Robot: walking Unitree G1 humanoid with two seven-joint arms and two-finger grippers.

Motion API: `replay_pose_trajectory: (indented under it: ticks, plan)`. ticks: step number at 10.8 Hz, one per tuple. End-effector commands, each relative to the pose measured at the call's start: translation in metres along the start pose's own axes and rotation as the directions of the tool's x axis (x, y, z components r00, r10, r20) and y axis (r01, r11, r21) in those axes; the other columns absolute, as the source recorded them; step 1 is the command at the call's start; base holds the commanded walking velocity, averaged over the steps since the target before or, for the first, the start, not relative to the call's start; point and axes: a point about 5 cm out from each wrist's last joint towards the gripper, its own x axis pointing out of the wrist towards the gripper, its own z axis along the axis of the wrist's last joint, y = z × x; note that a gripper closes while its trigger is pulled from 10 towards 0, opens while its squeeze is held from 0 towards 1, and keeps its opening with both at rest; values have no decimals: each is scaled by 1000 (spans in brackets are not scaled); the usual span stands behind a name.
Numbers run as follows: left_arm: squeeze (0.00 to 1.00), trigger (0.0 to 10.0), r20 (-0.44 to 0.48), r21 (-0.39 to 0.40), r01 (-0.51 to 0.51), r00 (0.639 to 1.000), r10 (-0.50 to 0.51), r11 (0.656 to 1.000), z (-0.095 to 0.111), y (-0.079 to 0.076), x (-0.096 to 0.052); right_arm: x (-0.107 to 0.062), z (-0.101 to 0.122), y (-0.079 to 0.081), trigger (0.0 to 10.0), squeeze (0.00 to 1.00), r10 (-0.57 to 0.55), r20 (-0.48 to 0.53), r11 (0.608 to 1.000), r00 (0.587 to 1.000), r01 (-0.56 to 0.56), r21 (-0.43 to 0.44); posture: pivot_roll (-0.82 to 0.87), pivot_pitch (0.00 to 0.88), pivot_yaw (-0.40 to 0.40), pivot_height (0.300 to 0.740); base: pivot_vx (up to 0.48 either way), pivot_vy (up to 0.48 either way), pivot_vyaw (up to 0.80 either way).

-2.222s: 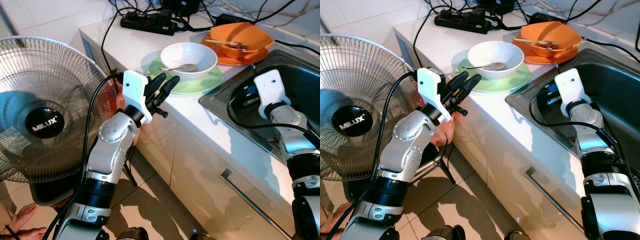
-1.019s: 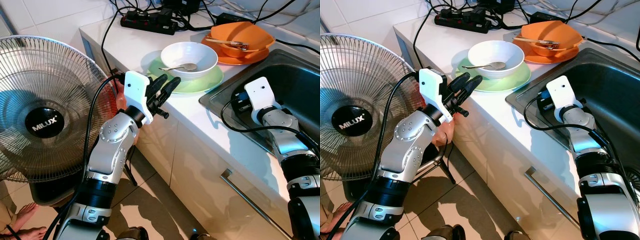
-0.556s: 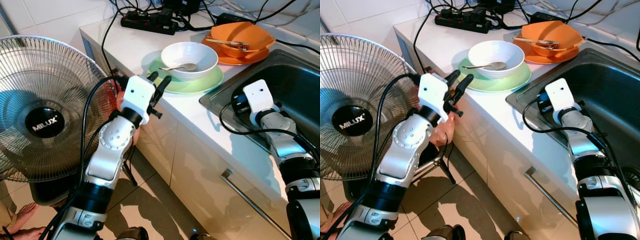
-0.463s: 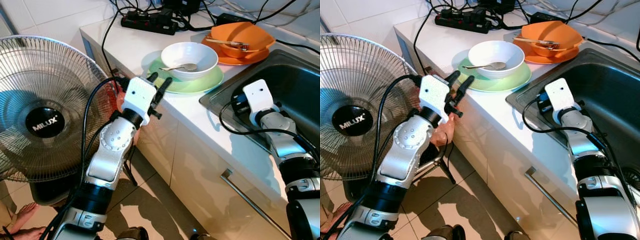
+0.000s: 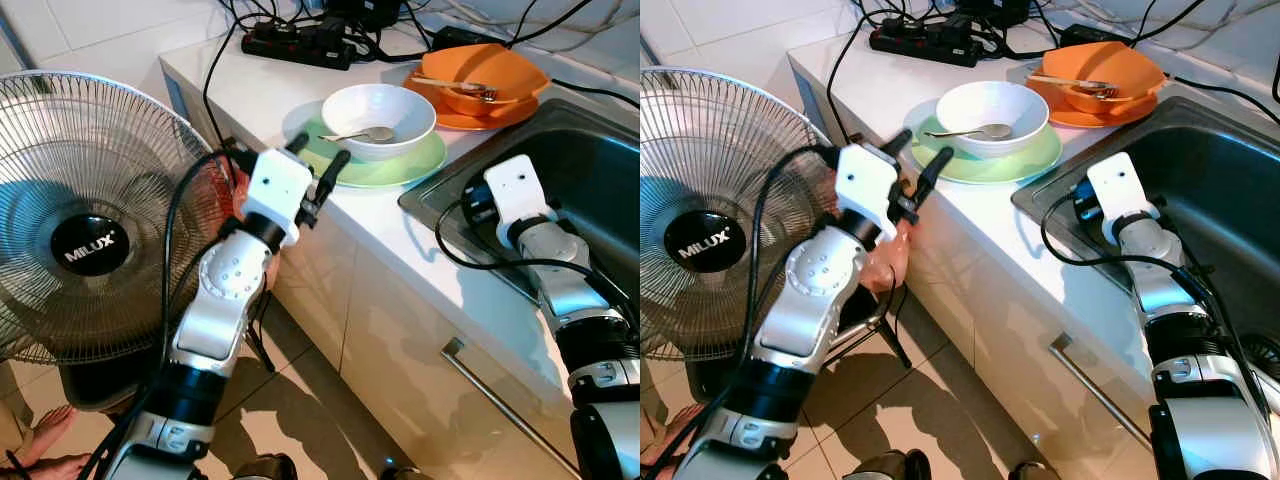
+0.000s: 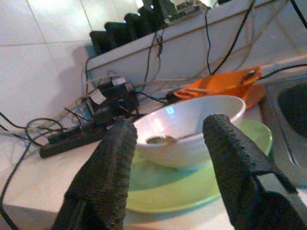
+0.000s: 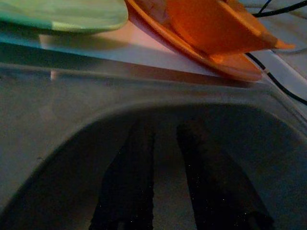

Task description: Kitchen organization

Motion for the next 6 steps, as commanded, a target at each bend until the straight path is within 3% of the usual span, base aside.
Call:
replay_pose_trajectory:
  ticks: [1, 4, 5, 6]
  plan:
    - [1000, 10000, 17, 10, -19, 1000, 19, 1000, 4, 5, 0, -1, 3, -3, 10000, 0, -15, 27, 1000, 1000, 14, 25, 10, 119, 51, 740, 0, 0, 0]
    - [1000, 10000, 16, 27, -33, 999, 32, 999, 3, 11, 5, -1, 7, -1, 10000, 0, -15, 50, 999, 999, 14, 30, 10, 119, 51, 740, 0, 0, 0]
    - [0, 10000, 7, 34, -34, 999, 34, 999, 0, 13, 7, -1, 8, -1, 10000, 0, -16, 56, 999, 998, 15, 32, 10, 119, 52, 740, 0, 0, 0]
    - [0, 10000, 2, 30, -40, 999, 40, 999, -2, 16, 10, -1, 9, 0, 10000, 0, -15, 67, 999, 998, 12, 35, 9, 120, 51, 740, 0, 0, 0]
